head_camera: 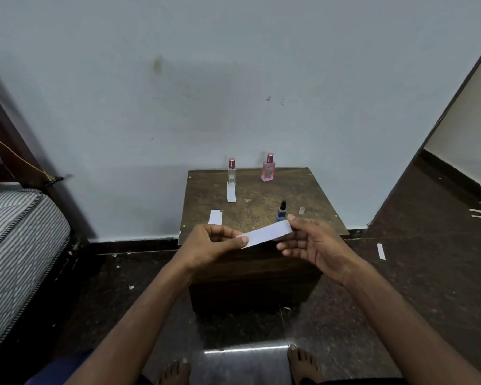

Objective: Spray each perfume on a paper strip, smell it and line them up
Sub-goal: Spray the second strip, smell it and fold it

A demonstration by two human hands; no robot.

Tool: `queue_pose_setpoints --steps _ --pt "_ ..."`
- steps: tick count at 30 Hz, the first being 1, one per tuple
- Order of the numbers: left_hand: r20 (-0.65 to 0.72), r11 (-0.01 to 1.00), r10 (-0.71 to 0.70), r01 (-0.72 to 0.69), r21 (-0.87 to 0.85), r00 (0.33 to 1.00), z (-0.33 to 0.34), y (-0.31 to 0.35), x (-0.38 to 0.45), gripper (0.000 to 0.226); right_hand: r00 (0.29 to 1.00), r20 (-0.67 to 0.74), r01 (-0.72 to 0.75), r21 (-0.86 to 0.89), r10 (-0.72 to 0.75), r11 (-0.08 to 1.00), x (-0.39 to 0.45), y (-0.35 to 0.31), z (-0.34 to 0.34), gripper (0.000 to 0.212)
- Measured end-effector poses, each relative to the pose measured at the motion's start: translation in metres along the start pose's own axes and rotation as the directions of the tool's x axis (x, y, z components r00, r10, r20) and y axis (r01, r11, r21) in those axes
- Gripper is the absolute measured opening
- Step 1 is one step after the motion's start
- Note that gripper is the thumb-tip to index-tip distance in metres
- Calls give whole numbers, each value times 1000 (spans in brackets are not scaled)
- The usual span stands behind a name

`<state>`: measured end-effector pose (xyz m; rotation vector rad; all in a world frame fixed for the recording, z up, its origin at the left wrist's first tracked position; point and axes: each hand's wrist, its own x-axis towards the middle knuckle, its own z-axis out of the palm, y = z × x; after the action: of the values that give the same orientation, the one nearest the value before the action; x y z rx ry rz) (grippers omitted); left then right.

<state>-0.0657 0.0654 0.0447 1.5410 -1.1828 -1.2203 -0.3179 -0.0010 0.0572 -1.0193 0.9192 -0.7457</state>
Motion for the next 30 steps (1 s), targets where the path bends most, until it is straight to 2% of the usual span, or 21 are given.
queue_pose_setpoints --steps 7,11,16,30 --pt "-26 999 53 -53 -11 998 -2 -2 1 18 993 -88 70 -73 -76 995 2 2 -6 24" --pt "-48 991 70 -75 -108 996 2 -2 -1 18 992 -93 76 -121 -88 990 0 1 -8 22" --pt "-81 992 115 -119 -43 990 0 -3 -1 19 992 -102 63 -111 -74 992 -1 2 -6 10" --pt "-85 994 52 -60 -88 995 -3 -1 -5 19 991 -133 8 -34 -13 999 -3 7 1 17"
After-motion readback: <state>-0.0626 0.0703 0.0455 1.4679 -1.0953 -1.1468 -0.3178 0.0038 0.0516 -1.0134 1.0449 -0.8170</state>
